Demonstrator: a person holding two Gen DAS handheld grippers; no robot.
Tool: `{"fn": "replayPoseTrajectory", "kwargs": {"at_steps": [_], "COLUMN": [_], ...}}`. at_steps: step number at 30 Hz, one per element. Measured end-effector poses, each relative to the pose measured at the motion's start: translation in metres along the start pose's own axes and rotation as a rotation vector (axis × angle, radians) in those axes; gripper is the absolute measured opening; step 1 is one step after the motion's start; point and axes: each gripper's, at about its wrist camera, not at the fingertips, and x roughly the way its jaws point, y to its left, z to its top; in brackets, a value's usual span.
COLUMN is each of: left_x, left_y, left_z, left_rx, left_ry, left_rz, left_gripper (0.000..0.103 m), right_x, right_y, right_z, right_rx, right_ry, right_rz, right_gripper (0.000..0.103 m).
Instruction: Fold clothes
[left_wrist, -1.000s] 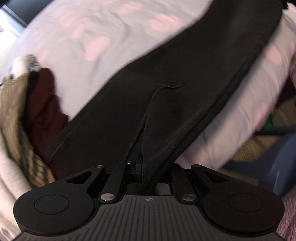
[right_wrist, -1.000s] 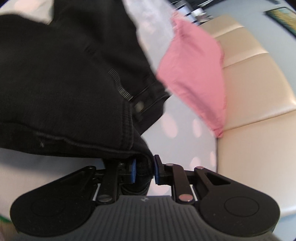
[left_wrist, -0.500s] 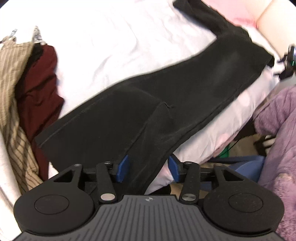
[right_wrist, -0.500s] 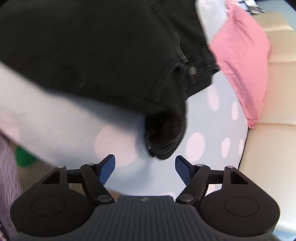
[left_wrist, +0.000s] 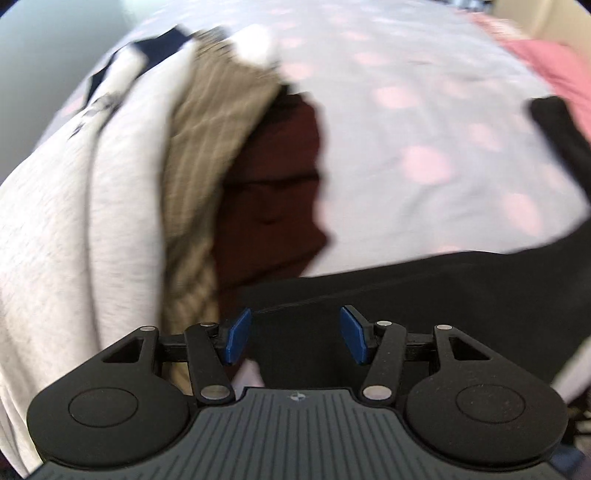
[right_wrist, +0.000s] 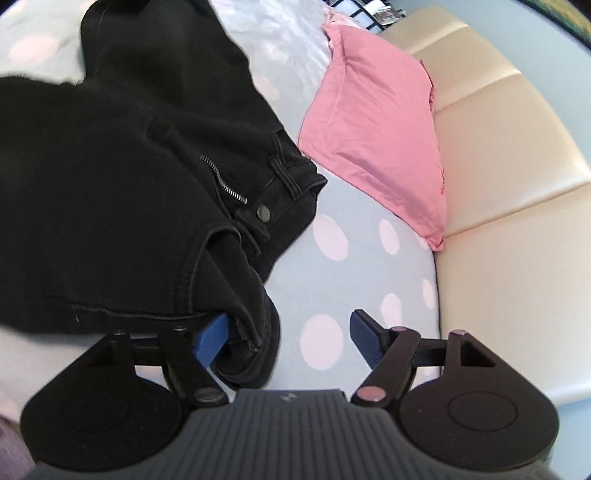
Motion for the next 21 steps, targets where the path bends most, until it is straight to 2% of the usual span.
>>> {"fn": "replayPoseTrajectory", "kwargs": {"at_steps": [3,4,5,6,7,10,17,21], "left_x": [0.019,0.026,0.033,0.039,0.044,0.048,0.05,0.049], "left_y": [0.007,0.008,0.009,0.01,0.007,-0.004,-0.019,-0.026], "left_z": [0.005,0.006,0.007,0.007,0.007,0.007,0.013,0.016], "left_rx": [-0.028,-0.035,-0.036,-0.032,-0.024,0.03,0.07,0.09], "left_ry": [0.033,0.051,0.07,0.088,0.103,0.12,0.15,0.153], "left_rz": [0.029,0.026,0.014,0.003,-0.005,-0.006,0.035,0.059], "left_gripper": [0.051,0.047,0.042,0.025,0.014,0.002,0.0,0.0], "right_x": [-0.002,-0.003,-0.004,-0.006,-0.007,-0.008,0.006,0.031], "right_y": [0.0,-0.001,-0.003,-0.007,-0.01,-0.021,-0.092,-0.12], "right_z": [-0.001,-0.002,-0.004,-0.006,-0.008,-0.017,-0.048,-0.066], "right_rx": [0.018,0.029,0.042,0.054,0.065,0.095,0.535,0.82], "right_ry": [0.006,0.011,0.016,0.024,0.031,0.059,0.063,0.086], "right_rz": [0.005,0.011,0.022,0.036,0.05,0.073,0.26,0.426], "right_gripper": [0.075,0.075,0.075,0.075,0.075,0.075,0.075,0.077]}}
